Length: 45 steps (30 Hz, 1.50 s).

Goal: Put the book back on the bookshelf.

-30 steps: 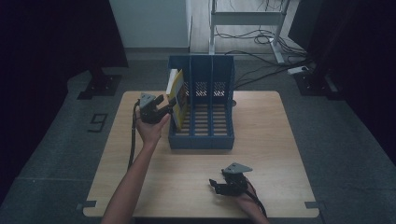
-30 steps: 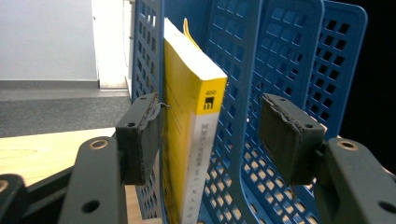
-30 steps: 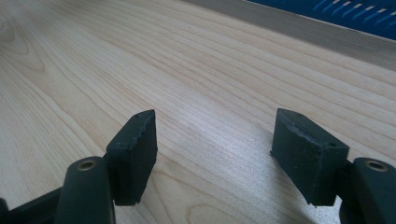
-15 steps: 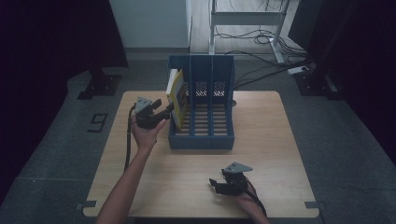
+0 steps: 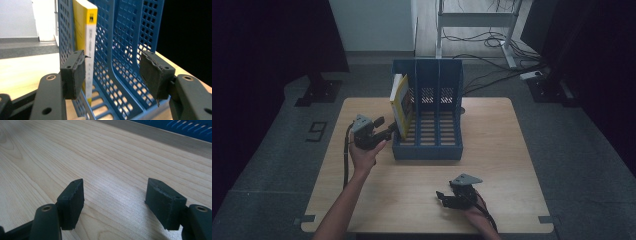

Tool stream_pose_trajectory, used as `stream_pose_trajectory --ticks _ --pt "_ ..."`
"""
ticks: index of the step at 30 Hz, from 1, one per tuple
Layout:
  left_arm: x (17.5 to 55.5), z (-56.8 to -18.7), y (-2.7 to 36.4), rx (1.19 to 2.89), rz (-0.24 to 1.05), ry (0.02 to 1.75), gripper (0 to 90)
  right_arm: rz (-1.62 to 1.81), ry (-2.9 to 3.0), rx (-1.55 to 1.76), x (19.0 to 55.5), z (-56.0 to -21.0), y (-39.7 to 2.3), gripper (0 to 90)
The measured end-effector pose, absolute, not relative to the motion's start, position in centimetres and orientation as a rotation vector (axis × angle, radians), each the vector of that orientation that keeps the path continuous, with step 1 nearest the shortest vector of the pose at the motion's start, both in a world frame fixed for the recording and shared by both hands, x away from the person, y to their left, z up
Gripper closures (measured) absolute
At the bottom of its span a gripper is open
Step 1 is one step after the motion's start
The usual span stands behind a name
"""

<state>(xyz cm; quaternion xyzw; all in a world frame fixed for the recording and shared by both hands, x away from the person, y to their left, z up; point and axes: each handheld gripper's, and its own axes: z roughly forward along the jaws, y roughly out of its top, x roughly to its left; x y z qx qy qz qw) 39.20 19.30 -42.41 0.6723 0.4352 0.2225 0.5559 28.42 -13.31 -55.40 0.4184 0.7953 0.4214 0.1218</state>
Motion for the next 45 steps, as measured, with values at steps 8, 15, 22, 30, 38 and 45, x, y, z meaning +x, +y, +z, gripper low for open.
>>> stream_pose_trajectory --ticks 8,15,22,30,38,45 --pt "36.9 -44.4 20.2 1.635 0.493 1.016 37.8 1.227 2.323 1.22 28.5 -55.4 -13.3 30.6" --pt "35.4 -45.9 20.7 1.663 0.463 1.022 37.5 1.229 2.324 1.22 28.6 -55.4 -13.4 30.6" --pt "33.3 -48.2 20.7 1.726 0.404 1.024 37.3 1.235 2.33 1.219 28.6 -55.4 -13.5 30.7" --pt "31.3 -50.4 20.8 1.796 0.349 1.025 36.7 1.236 2.329 1.22 28.7 -55.4 -13.6 30.8" --pt "30.1 -51.9 20.4 1.83 0.305 1.032 36.7 1.236 2.329 1.223 28.8 -55.4 -13.6 30.8" --pt "29.7 -52.7 20.4 1.838 0.279 1.031 36.7 1.234 2.324 1.223 28.8 -55.4 -13.7 30.8"
